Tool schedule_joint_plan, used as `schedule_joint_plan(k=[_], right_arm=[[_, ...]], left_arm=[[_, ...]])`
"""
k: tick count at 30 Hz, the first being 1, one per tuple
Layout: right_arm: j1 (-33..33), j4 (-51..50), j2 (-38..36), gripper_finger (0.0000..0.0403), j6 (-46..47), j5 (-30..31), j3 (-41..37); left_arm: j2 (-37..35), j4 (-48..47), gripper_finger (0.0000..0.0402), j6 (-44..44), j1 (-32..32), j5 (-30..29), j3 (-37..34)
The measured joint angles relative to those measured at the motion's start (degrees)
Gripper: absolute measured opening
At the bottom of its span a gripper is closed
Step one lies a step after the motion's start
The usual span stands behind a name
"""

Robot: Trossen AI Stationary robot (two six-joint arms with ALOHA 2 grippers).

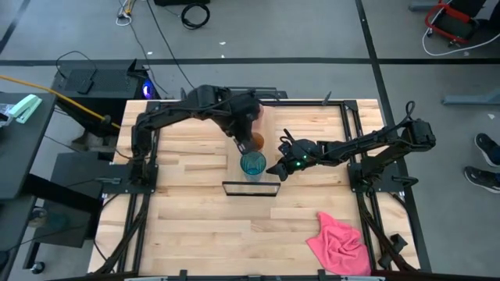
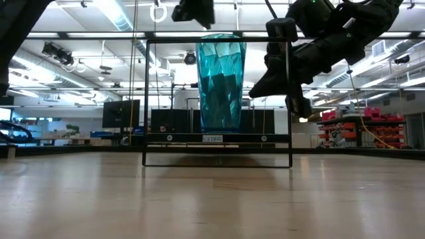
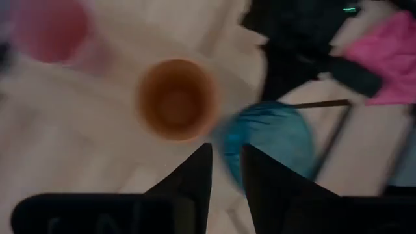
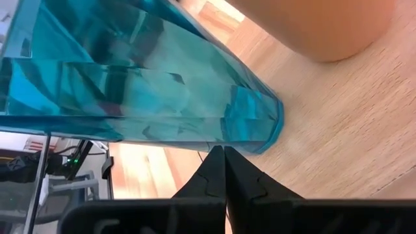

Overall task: Stack small to large cups/mugs on shelf
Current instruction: Adjust the cups and glass on the shelf

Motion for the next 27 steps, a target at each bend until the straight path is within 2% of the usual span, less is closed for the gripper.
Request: schedule_joint_plan(k=[6,12,15,18,22,27], right_arm=[[-0.18,-0.66,-1.13,0.0001,1.08,-0.15,0.00],[-1.64,-3.39,-4.76,0.0001,1.62,1.71,0.00],[-3.72,-8.30,-7.19,0.0001,1.57,4.76,0.00],[-6.65,-9.13,-8.10,0.0001,0.67,4.55,0.00],[-10.47,-9.13,-6.65,0.0001,-0.64,2.39,0.28],[-13.48,-5.62,-2.48,0.0000,-2.94,-3.27,1.78]], left_arm=[[-1.35,-5.17,0.0082,5.21,2.83,-9.77,-2.08],[-2.78,-5.31,0.0078,10.45,7.84,-10.24,-7.67],[-3.01,-4.56,0.0069,11.03,10.53,-7.95,-12.62],[-3.08,-2.46,0.0059,12.03,12.15,-3.96,-17.31],[-3.08,1.55,0.0047,13.14,11.79,-0.70,-23.92],[-3.08,4.62,0.0038,13.11,10.75,3.37,-29.31]])
